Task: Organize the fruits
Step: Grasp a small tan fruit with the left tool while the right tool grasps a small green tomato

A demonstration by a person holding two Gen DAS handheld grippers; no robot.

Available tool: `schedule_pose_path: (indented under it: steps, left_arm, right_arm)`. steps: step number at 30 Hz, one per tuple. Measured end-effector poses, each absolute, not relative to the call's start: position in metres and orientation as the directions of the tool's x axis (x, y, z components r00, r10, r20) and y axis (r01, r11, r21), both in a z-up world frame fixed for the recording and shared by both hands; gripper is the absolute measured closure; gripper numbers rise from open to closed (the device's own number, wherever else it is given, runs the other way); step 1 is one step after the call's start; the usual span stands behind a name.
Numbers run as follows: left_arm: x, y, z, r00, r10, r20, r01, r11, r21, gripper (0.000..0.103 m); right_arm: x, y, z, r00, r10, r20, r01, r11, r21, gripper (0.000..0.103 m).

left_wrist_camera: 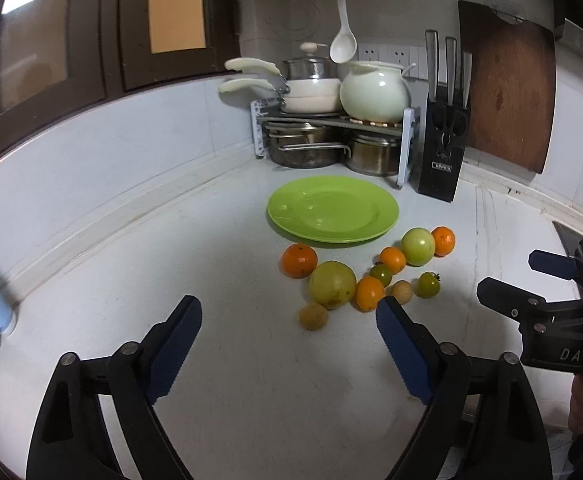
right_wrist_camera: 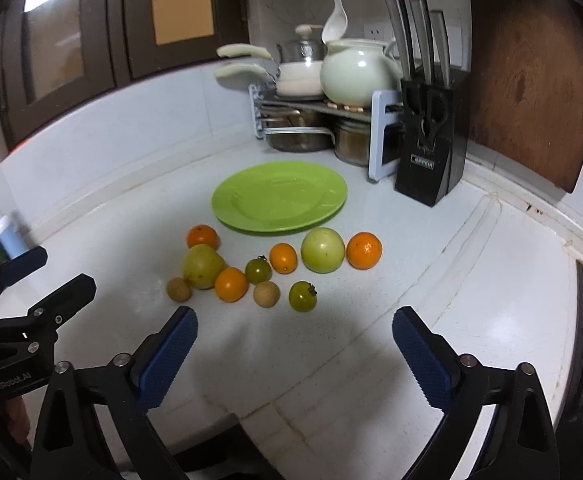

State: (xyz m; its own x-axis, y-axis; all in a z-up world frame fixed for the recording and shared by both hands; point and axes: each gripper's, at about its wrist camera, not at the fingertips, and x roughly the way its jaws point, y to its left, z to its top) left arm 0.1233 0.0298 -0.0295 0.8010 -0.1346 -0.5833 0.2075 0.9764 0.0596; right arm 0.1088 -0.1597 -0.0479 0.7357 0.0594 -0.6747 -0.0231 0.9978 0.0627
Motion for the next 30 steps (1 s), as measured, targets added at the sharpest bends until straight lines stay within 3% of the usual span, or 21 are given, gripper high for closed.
schedule_pose_path:
  steps: [8, 16, 30]
  left_arm:
    - [0.157, 0.029, -0.057, 0.743, -0.172, -0.647, 0.255, 0.966, 0.036, 0.030]
    - [0.179, 0.018, -0.082, 0.685, -0.157, -0.711, 0.221, 0.975, -0.002, 0.041]
    - [0.203, 0.013, -0.101, 0.634, -0.157, -0.757, 0.209, 0.978, -0.028, 0.059]
  right_arm:
    - [0.137, -0.159, -0.072, 0.681, 0.031, -0.732, 0.024, 0.998, 0.064, 0.023]
    - [0.169, -0.173, -0.097, 0.609, 0.115, -0.785, -0.037, 0.993, 0.116, 0.037]
    - [0.206, -0.176, -0.118, 0.539, 0.177, -0.824, -0.099, 0.984, 0.147, 0.053]
